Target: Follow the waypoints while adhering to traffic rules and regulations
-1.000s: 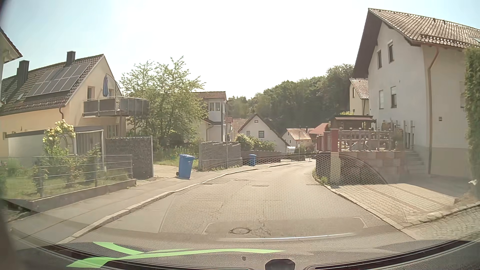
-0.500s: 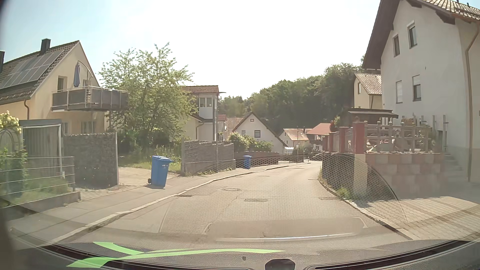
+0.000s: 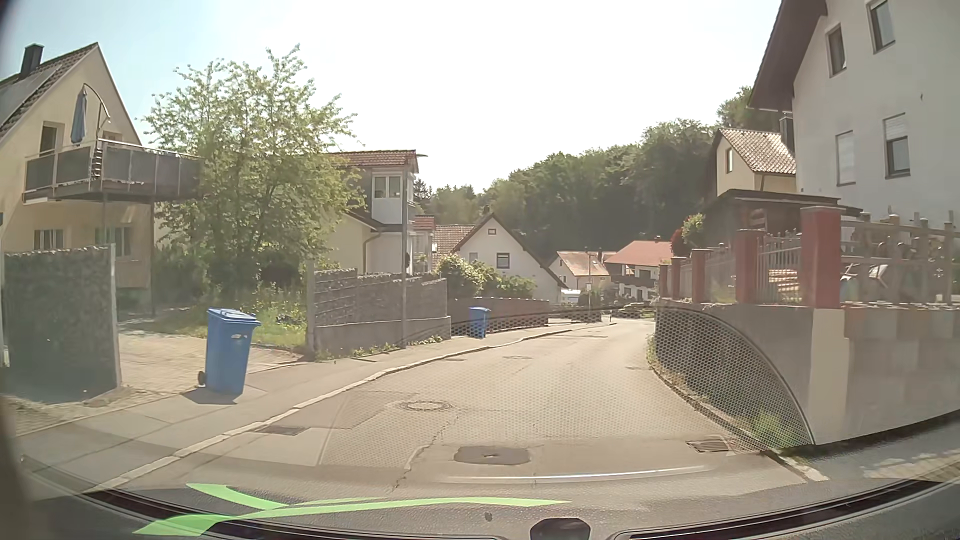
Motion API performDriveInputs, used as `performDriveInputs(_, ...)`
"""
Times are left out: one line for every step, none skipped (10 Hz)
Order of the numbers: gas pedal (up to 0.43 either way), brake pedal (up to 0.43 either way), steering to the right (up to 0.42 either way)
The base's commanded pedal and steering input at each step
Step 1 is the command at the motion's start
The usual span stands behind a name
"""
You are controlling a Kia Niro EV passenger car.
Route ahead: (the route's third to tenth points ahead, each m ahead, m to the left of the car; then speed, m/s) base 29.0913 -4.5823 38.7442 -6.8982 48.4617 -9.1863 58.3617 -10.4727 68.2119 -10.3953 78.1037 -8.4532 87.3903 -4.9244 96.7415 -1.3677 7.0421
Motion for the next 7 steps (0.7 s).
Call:
performDriveInputs(0.0, 0.122, 0.026)
performDriveInputs(0.0, 0.122, 0.029)
performDriveInputs(0.0, 0.122, 0.031)
performDriveInputs(0.0, 0.122, 0.036)
performDriveInputs(0.0, 0.122, 0.041)
performDriveInputs(0.0, 0.122, 0.043)
performDriveInputs(0.0, 0.116, 0.044)
